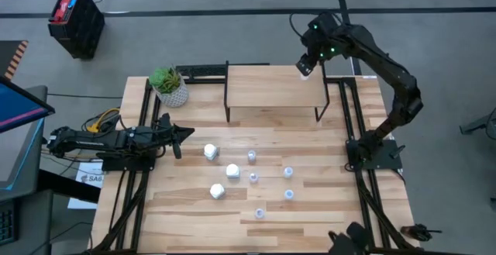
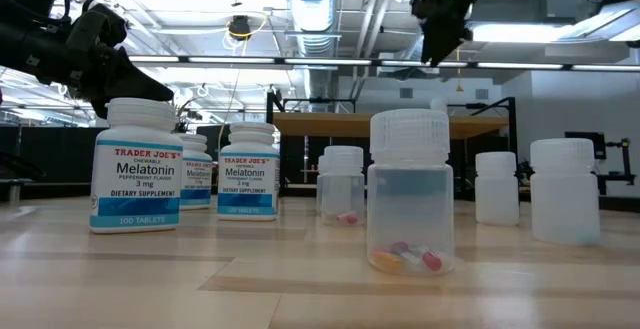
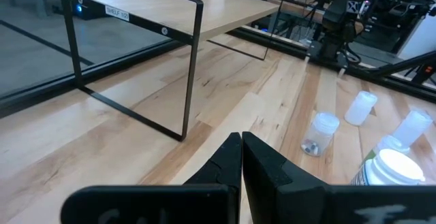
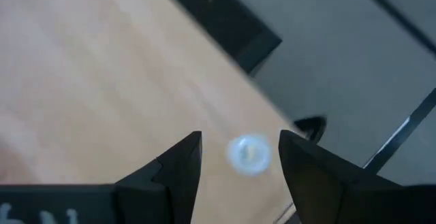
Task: Pick and place medicine bottles onto shelf by color
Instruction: Put the top small white pill bottle on the shelf aligned with the other small white pill bottle
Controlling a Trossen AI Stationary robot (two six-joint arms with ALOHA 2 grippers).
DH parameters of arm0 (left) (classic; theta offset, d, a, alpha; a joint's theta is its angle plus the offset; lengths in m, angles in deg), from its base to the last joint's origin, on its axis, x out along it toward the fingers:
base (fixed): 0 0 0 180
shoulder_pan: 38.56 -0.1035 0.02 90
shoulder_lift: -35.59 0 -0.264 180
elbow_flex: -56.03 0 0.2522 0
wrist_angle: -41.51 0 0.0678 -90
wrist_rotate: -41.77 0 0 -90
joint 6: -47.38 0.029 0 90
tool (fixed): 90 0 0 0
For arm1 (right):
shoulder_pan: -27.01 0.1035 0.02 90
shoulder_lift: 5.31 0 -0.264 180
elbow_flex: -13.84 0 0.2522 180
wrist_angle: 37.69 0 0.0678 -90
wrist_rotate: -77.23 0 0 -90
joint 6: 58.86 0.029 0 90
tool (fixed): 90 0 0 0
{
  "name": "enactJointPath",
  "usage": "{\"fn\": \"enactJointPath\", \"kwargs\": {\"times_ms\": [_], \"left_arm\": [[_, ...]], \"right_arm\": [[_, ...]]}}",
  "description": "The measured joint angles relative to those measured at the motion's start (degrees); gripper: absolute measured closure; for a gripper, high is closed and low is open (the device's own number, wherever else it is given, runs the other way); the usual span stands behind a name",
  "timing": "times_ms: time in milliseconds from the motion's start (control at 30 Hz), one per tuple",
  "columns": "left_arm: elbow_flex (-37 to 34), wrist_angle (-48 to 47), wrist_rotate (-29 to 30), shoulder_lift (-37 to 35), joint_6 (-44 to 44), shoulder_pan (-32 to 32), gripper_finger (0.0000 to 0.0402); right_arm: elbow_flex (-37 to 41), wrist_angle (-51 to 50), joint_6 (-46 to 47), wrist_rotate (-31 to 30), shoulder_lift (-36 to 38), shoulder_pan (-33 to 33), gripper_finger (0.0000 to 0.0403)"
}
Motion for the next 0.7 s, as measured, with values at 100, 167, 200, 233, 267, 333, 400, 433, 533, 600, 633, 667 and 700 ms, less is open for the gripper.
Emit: {"fn": "enactJointPath", "kwargs": {"times_ms": [100, 167, 200, 233, 267, 333, 400, 433, 533, 600, 633, 667, 700], "left_arm": [[0.00, 0.00, 0.00, 0.00, 0.00, -0.01, 0.0401], [0.00, -0.01, 0.00, 0.00, 0.00, 0.00, 0.0401], [0.00, -0.02, 0.00, 0.00, 0.00, 0.00, 0.0401], [0.00, -0.02, 0.01, 0.00, 0.00, -0.01, 0.0401], [0.00, -0.02, 0.02, 0.00, 0.00, 0.00, 0.0401], [0.00, -0.03, 0.01, 0.00, 0.03, -0.01, 0.0401], [0.00, -0.02, 0.02, 0.00, 0.15, 0.00, 0.0401], [0.00, -0.02, 0.02, 0.00, 0.14, 0.00, 0.0401], [0.00, -0.04, -0.05, 0.00, 0.11, 0.00, 0.0401], [0.00, -0.06, -0.74, 0.00, 0.45, 0.00, 0.0401], [0.02, -0.13, -1.08, 0.00, 0.61, 0.00, 0.0401], [0.02, -0.13, -1.15, 0.00, 0.65, 0.00, 0.0402], [0.02, -0.13, -1.14, 0.00, 0.68, 0.00, 0.0401]], "right_arm": [[-0.88, -6.31, 0.72, 2.72, 0.53, 3.29, 0.0189], [-0.96, -9.96, 0.77, 3.83, 0.85, 6.48, 0.0191], [-0.96, -11.69, 0.95, 4.02, 0.87, 8.12, 0.0193], [-0.96, -13.43, 1.09, 4.05, 0.84, 9.65, 0.0194], [-0.94, -14.91, 1.09, 4.06, 0.80, 11.33, 0.0196], [-0.94, -17.49, 0.94, 4.06, 0.80, 14.74, 0.0198], [-0.94, -19.90, -0.19, 4.06, 0.80, 18.27, 0.0201], [-0.94, -20.90, -0.78, 4.06, 0.80, 19.97, 0.0202], [-0.90, -21.08, -1.81, 4.07, 1.06, 24.39, 0.0206], [-0.88, -20.75, -2.56, 4.06, 1.58, 26.52, 0.0208], [-0.96, -20.76, -3.19, 4.06, 1.67, 27.44, 0.0209], [-0.96, -21.03, -3.47, 3.98, 1.69, 28.33, 0.0210], [-0.92, -20.96, -3.45, 3.99, 1.62, 29.10, 0.0211]]}}
